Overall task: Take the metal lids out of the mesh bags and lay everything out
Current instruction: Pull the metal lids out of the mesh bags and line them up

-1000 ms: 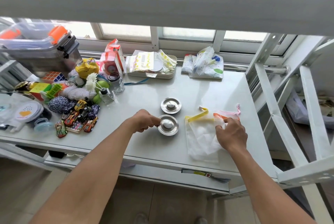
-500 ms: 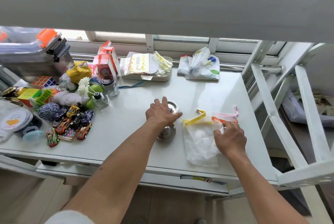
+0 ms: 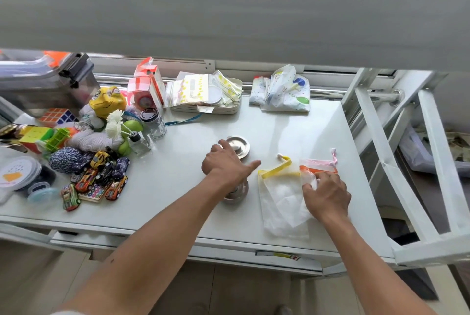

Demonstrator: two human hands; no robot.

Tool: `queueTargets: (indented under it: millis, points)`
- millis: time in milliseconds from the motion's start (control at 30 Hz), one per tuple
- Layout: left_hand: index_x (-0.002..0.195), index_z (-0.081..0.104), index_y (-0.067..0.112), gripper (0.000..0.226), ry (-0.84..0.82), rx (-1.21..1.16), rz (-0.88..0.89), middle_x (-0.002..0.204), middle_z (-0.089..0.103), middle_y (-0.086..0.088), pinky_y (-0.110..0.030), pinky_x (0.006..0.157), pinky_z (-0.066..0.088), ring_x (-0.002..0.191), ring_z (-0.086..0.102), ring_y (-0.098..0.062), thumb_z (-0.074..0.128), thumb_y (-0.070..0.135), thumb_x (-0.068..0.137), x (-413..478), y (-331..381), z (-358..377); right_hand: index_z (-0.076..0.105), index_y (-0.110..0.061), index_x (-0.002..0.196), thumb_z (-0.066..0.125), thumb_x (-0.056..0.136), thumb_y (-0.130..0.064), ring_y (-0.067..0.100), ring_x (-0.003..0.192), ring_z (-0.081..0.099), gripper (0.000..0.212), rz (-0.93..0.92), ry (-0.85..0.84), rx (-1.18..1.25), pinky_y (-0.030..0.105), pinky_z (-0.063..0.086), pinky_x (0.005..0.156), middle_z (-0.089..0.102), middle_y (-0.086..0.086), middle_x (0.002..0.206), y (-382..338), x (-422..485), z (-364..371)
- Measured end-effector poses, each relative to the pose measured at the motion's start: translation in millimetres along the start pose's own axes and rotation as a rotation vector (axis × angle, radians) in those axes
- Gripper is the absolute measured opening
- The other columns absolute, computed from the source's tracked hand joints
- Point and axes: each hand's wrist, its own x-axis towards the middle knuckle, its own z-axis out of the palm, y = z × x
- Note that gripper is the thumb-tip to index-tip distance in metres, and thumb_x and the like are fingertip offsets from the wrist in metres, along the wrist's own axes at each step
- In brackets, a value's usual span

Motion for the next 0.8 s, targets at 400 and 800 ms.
queueTargets:
  millis: [400,800]
  points:
    - [0.129,0.046,0.002,0.099,-0.081,0.082,0.07,0.118,0.05,-0.011,-0.034,0.066,0.045,0.108,0.06,-0.028,0.058,0.08,0.069,-34.0,-6.2,14.5,0.061,-0.014,0.12,0.053,0.084,-0.035,0.036,0.122,0.047,0.043,0.0,-0.005,-0.026,0.048,0.037,0.1,0.054,0.014,0.13,-3.5,0.6,-0.1]
    - [0.125,0.051,0.006,0.075,0.345,0.174,0.454,0.123,0.053,-0.015,-0.043,0.08,0.042,0.107,0.051,-0.032,0.04,0.069,0.085,-51.3,12.2,20.6,0.067,-0.014,0.088,0.057,0.088,-0.028,0.036,0.108,0.059,0.017,0.021,0.061,0.305,0.038,0.043,0.086,0.065,0.014,0.122,2.3,8.7,-12.4]
